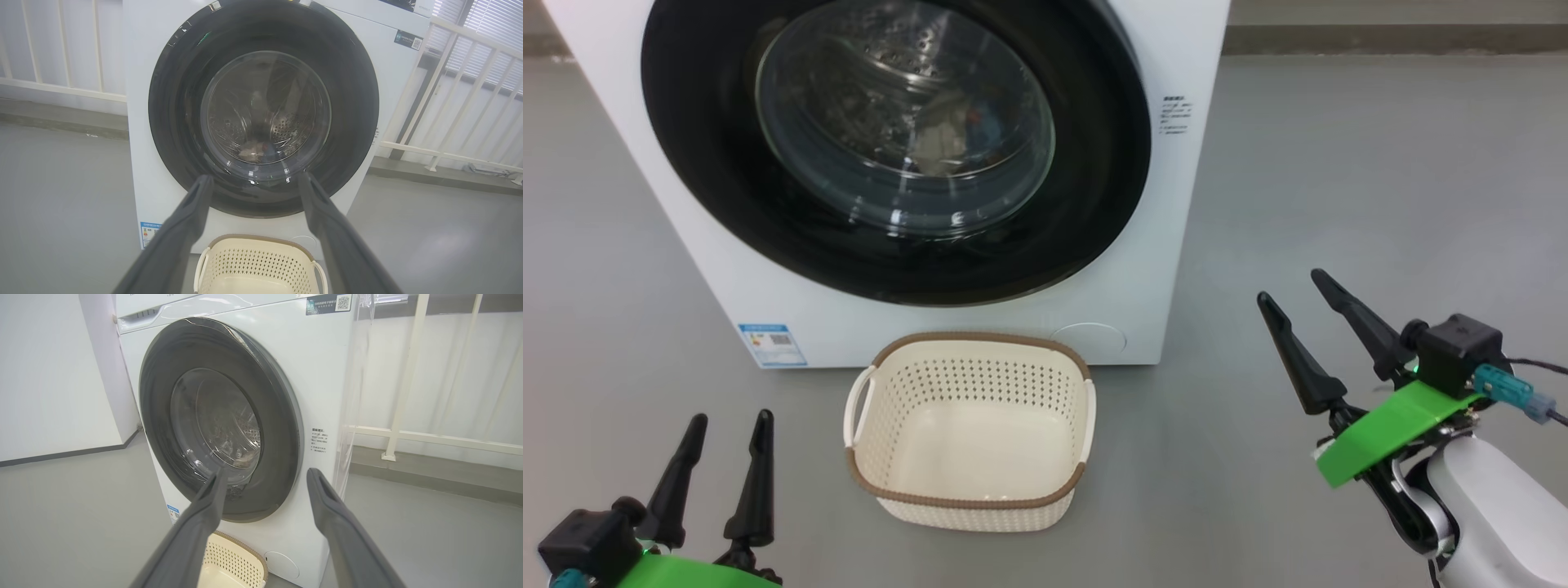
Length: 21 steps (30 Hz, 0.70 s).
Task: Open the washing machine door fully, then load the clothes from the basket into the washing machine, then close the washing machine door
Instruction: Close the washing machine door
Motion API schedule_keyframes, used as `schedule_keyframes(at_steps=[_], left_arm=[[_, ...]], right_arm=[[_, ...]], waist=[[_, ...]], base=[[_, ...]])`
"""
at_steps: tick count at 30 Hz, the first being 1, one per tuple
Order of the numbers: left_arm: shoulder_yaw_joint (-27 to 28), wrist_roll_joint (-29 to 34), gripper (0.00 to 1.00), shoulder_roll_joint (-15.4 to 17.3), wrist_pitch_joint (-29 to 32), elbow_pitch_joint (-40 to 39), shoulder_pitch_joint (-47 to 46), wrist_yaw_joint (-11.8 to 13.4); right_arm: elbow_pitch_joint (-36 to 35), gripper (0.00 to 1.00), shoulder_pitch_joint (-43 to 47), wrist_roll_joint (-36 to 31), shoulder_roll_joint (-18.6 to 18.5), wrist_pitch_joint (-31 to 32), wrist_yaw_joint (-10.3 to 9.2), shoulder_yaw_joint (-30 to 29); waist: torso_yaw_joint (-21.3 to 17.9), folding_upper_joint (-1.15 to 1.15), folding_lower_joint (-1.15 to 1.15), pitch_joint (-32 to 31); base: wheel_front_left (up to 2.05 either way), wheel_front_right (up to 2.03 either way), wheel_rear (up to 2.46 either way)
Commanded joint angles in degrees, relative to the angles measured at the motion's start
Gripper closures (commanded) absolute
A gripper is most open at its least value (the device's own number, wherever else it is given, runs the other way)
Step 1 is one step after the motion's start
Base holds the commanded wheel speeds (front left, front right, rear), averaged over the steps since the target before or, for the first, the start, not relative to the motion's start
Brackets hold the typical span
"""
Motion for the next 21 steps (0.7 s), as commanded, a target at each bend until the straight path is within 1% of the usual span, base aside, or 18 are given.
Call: schedule_keyframes(at_steps=[1,7,15,21], left_arm=[[2.70,0.43,0.00,1.40,-0.36,-0.75,-0.87,0.04],[4.21,0.56,0.00,0.51,-0.36,-0.89,0.99,0.04],[4.74,-0.05,0.00,-0.27,-0.36,-1.36,2.63,0.04],[4.18,-0.15,0.00,0.16,-0.36,-1.29,3.19,0.04]], right_arm=[[-1.90,0.00,1.84,-1.18,-0.36,-0.29,-0.15,-0.99],[-4.71,0.00,7.64,-2.42,0.03,-0.29,-0.15,-6.57],[-6.82,0.00,12.44,-3.28,0.22,-0.29,-0.15,-9.77],[-7.88,0.00,15.35,-4.01,0.40,-0.29,-0.15,-12.45]], waist=[[-2.30,0.00,0.00,-1.91],[-4.82,0.00,0.00,-3.28],[-6.70,0.00,0.00,-4.57],[-7.41,0.00,0.00,-5.17]], base=[[0.00,0.00,0.00],[0.00,0.00,0.00],[0.00,0.00,0.00],[0.00,0.00,0.00]])
